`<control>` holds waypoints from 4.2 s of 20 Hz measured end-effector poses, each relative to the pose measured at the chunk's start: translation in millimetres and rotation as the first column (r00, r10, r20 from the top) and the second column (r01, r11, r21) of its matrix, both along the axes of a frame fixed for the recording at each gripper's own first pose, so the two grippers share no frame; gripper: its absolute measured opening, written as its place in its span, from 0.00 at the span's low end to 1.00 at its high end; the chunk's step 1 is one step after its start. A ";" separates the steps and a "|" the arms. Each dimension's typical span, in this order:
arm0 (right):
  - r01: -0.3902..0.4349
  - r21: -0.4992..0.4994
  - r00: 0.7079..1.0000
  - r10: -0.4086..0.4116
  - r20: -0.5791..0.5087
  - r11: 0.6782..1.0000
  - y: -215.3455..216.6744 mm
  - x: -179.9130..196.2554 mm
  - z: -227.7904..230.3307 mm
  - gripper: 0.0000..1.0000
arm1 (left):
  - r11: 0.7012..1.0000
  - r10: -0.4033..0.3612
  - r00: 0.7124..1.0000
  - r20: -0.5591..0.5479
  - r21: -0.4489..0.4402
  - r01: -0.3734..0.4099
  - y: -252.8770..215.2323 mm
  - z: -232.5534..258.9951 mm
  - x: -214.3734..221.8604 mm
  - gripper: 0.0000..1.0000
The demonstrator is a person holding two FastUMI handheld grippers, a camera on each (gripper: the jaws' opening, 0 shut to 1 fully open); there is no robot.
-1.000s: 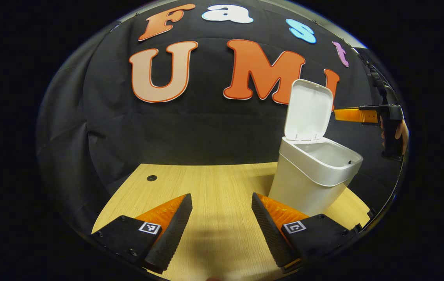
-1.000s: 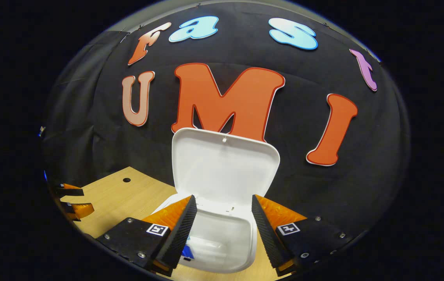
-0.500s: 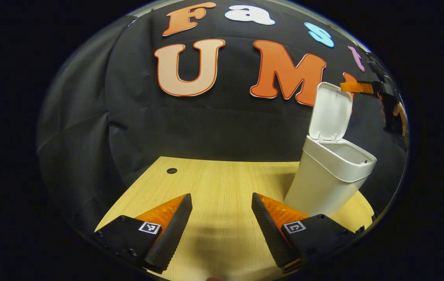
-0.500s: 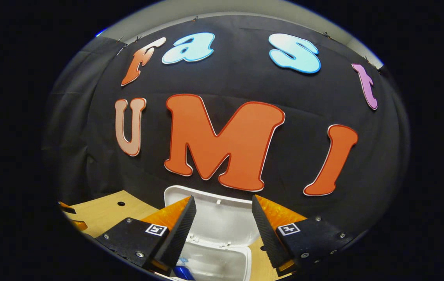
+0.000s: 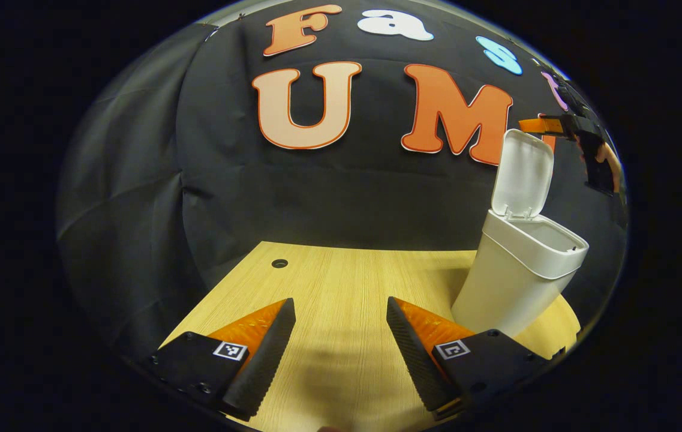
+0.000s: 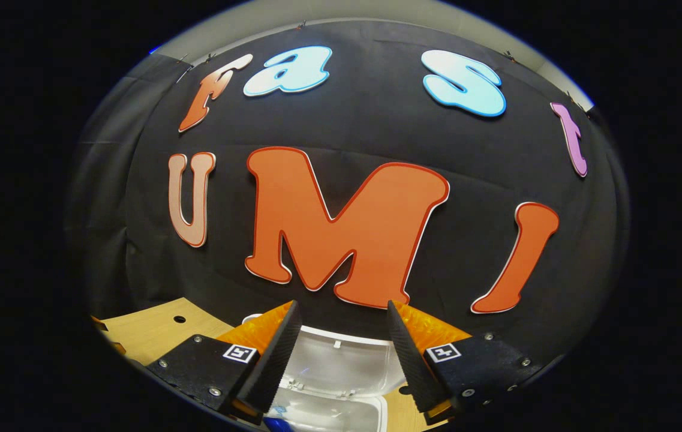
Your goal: Press the lid of the desktop garbage bin to open it, pick up the crumpled paper on the desktop and throw it into the bin, then pick up the pop can on the desktop and drop it into the bin, and finally close the garbage bin lid.
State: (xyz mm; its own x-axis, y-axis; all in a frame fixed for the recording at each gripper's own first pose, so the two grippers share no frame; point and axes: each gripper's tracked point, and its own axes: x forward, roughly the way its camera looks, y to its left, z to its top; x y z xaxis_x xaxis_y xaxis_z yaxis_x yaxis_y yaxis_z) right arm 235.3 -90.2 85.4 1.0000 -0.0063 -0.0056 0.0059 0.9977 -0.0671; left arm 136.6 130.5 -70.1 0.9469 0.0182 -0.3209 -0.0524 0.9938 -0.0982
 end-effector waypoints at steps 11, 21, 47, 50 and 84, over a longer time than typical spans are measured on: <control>-0.065 0.069 0.995 0.070 -0.072 0.996 8.8 -53.9 -24.4 0.87 | 0.998 -0.056 0.998 -0.012 0.017 0.056 -6.7 4.7 -6.0 0.98; -0.066 0.096 0.978 0.083 -0.189 0.993 28.1 -95.3 -72.9 0.89 | 0.990 -0.136 0.990 -0.029 0.039 0.137 -23.9 -1.6 -2.3 0.98; -0.005 0.140 0.898 0.066 -0.436 0.990 30.9 -137.4 -186.3 0.45 | 0.979 -0.187 0.979 -0.083 0.064 0.192 -44.5 -24.0 -13.9 0.98; -0.003 0.136 0.893 0.064 -0.445 0.991 38.7 -139.2 -192.3 0.27 | 0.979 -0.192 0.977 -0.092 0.057 0.198 -48.4 -27.9 -13.8 0.98; 0.041 0.112 0.987 -0.022 -0.160 0.993 75.3 -145.4 -145.6 0.76 | 0.986 -0.160 0.944 0.288 0.085 0.142 -33.4 123.0 19.4 0.98</control>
